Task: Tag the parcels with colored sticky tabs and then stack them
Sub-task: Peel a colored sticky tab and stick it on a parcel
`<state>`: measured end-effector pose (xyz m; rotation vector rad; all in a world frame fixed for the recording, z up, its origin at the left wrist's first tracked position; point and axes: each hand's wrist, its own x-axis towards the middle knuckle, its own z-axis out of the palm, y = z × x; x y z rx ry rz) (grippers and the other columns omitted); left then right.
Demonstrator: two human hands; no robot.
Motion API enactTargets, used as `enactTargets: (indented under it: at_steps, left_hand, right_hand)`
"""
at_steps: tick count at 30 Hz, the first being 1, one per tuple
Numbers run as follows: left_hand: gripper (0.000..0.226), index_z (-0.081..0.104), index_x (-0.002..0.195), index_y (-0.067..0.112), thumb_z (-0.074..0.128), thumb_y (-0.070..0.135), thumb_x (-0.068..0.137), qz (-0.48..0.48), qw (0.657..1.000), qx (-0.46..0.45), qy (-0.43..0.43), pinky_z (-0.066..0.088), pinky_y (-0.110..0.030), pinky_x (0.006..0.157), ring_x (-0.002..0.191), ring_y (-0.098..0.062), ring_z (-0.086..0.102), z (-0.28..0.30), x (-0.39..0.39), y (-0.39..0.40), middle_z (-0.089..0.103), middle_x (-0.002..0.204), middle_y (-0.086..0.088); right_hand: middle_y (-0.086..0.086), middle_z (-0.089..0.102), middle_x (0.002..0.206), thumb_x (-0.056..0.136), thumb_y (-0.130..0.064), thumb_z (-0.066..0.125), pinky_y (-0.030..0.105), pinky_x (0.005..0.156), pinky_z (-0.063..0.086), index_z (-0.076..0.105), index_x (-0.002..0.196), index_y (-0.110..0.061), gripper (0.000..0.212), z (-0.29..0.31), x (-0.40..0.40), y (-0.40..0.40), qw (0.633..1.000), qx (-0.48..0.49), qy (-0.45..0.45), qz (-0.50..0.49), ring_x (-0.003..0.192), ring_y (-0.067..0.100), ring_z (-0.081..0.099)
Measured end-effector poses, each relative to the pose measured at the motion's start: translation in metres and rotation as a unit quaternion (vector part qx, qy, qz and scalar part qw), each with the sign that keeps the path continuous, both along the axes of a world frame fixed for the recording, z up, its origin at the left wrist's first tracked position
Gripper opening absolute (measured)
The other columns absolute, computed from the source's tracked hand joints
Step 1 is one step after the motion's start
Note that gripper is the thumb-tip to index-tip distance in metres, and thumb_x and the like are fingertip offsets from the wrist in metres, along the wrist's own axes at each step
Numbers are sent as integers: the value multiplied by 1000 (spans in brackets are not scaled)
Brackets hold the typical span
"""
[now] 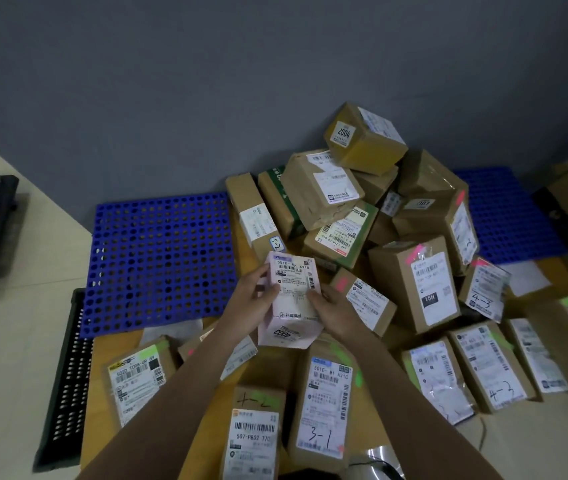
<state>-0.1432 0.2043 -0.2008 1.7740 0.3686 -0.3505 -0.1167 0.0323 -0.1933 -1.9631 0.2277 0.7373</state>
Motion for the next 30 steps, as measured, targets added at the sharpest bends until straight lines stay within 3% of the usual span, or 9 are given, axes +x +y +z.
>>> enactTargets:
  at_steps: [6,11,14,17,20,23,25,28,30]
  left_hand:
    - [37,45,137,24,44,21,100,-5,1000,-13,6,51,-13,70,89,0,59,6,-3,-5,59,113,6]
    - [43,44,137,28,55,26,95,-2,999,-44,8,53,-40,92,111,-13,60,2,0,-18,58,130,3]
    - [50,39,140,30,55,16,95,-14,1000,-23,16,52,-42,94,115,-14,57,-7,-2,-21,56,133,4]
    - [52,35,143,26,50,10,96,-11,999,23,23,54,-28,84,114,-12,52,-13,-10,-18,51,134,3]
    - [52,35,144,20,47,5,96,-29,993,111,28,47,-14,77,113,-12,49,-20,-19,-16,46,138,1]
    - [53,35,143,16,47,2,94,-58,977,203,3,46,-31,99,129,-20,41,-22,-25,-18,33,150,-3]
    - [52,36,143,16,47,3,94,-63,969,240,-11,39,-41,108,138,-23,28,-19,-29,-23,25,154,-2]
    - [50,42,140,18,48,4,93,-81,949,293,-81,28,-39,113,140,-23,19,-11,-33,-36,27,152,-2]
    - [48,45,138,21,48,7,92,-122,924,341,-124,25,-37,111,136,-23,23,-7,-35,-48,33,148,0]
  right_hand:
    - [6,65,116,101,-39,40,34,81,50,51,126,-15,36,-10,-19,1,997,-49,-53,-2,96,22,63]
    - [1,64,95,102,-40,37,32,68,46,48,120,-17,32,-8,-22,-1,990,-92,-103,-31,79,17,61]
    - [3,63,98,102,-35,38,35,70,51,44,123,-15,30,-9,-25,1,989,-113,-96,-16,84,20,62]
    - [6,64,115,101,-29,42,45,84,54,42,132,-16,34,-13,-29,5,988,-125,-93,11,100,26,63]
    - [5,61,125,100,-19,46,37,88,52,45,132,-16,32,-14,-34,4,989,-113,-72,63,111,25,60]
    - [9,66,114,99,-13,43,29,77,49,58,123,-15,27,-11,-34,-9,980,-141,-116,77,95,22,62]
    - [7,67,113,97,-10,48,29,82,48,63,120,-13,28,-10,-39,-26,966,-168,-195,33,98,23,62]
    - [2,61,111,94,-9,52,34,85,51,64,112,-13,22,-17,-61,-60,936,-189,-293,-57,102,20,58]
    - [-2,52,112,95,-17,52,33,82,50,58,114,-16,20,-28,-80,-79,940,-203,-254,-103,100,17,56]
